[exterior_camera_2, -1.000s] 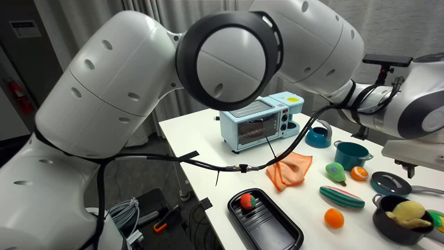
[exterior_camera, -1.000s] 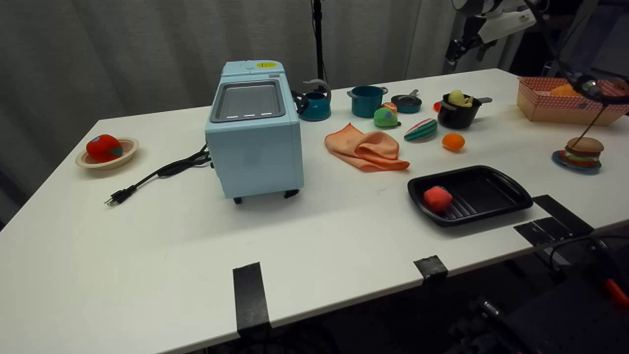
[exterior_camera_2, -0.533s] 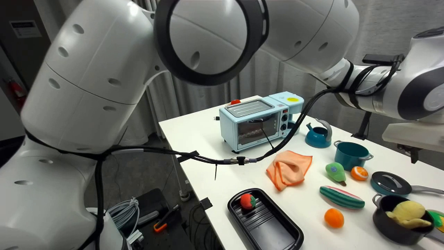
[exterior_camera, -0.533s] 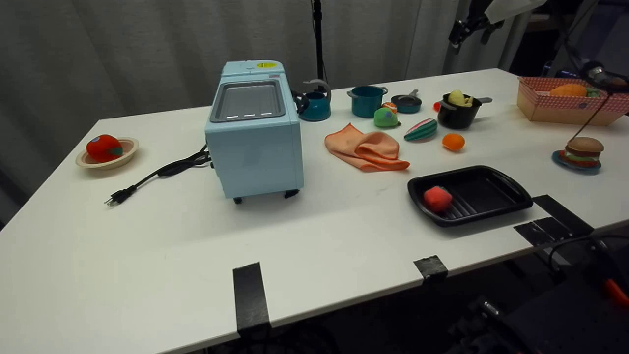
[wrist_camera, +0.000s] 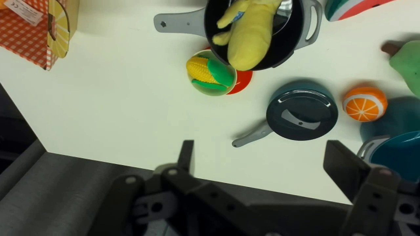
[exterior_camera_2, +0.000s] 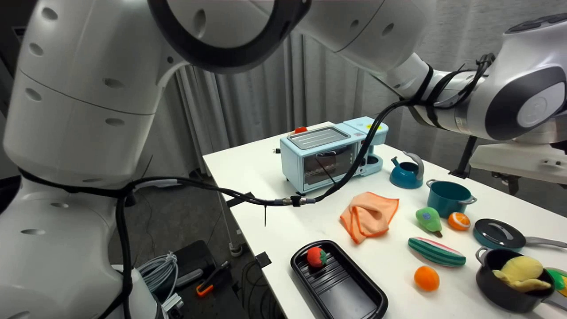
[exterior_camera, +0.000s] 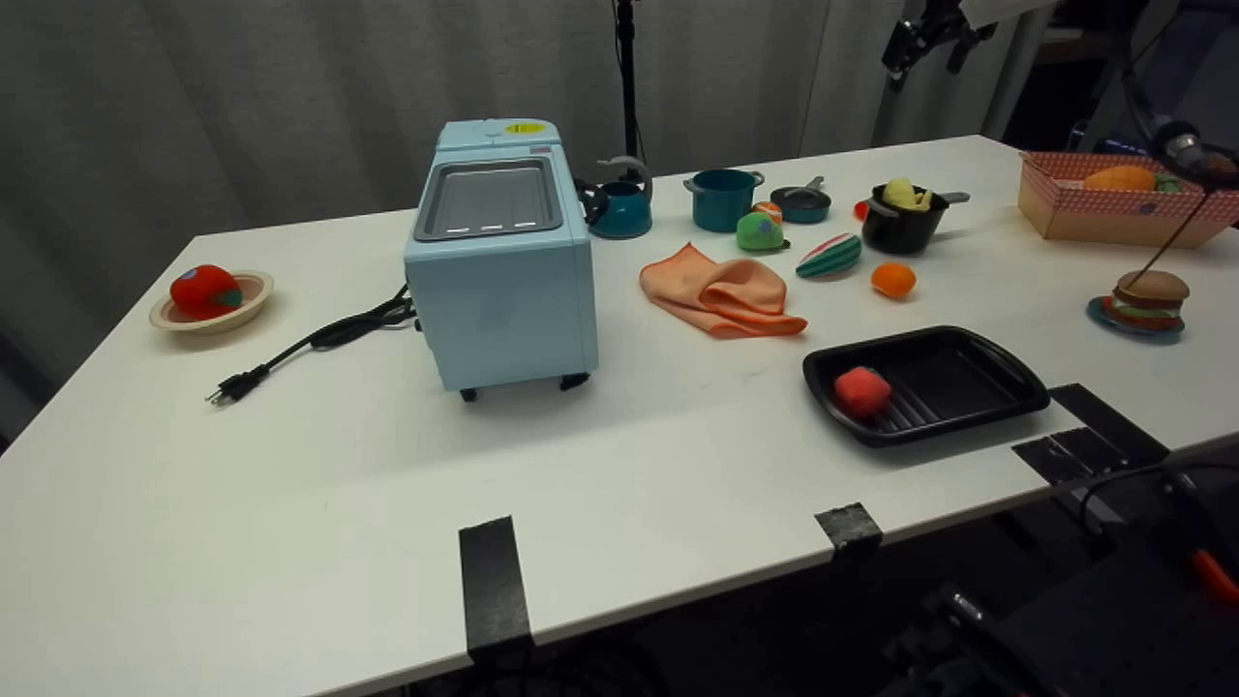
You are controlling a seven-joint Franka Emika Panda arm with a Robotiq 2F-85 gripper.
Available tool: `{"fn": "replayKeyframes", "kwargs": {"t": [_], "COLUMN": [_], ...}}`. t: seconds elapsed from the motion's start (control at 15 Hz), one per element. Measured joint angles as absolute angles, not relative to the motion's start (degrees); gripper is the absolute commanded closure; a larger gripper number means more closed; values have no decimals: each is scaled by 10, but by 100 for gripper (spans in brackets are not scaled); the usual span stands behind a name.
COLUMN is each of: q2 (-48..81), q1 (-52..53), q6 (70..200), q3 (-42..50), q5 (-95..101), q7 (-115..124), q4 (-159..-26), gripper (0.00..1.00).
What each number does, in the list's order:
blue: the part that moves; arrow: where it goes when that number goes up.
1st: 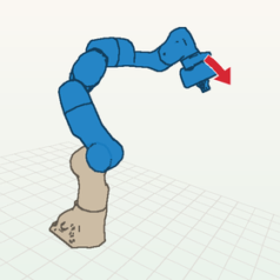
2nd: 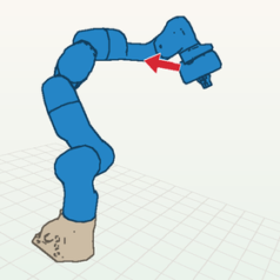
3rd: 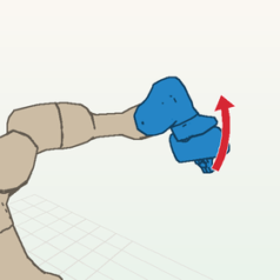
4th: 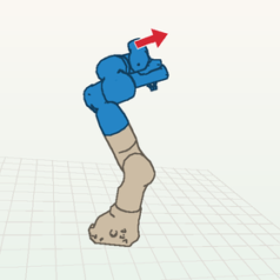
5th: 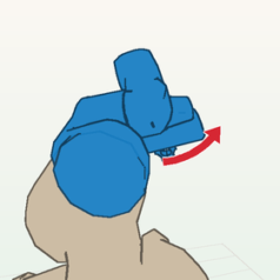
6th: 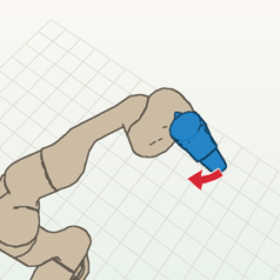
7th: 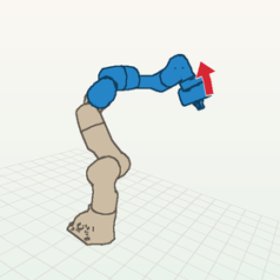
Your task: Put the yellow object in the black pot
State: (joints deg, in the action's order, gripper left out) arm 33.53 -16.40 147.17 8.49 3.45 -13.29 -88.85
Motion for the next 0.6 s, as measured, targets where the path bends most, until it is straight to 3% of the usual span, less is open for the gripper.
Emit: {"fn": "replayKeyframes", "kwargs": {"t": [0.6], "q2": [246], "q1": [-146], "q6": [1528], "q3": [85], "q5": [43], "q7": [-118], "q4": [-1025], "gripper": [0]}}
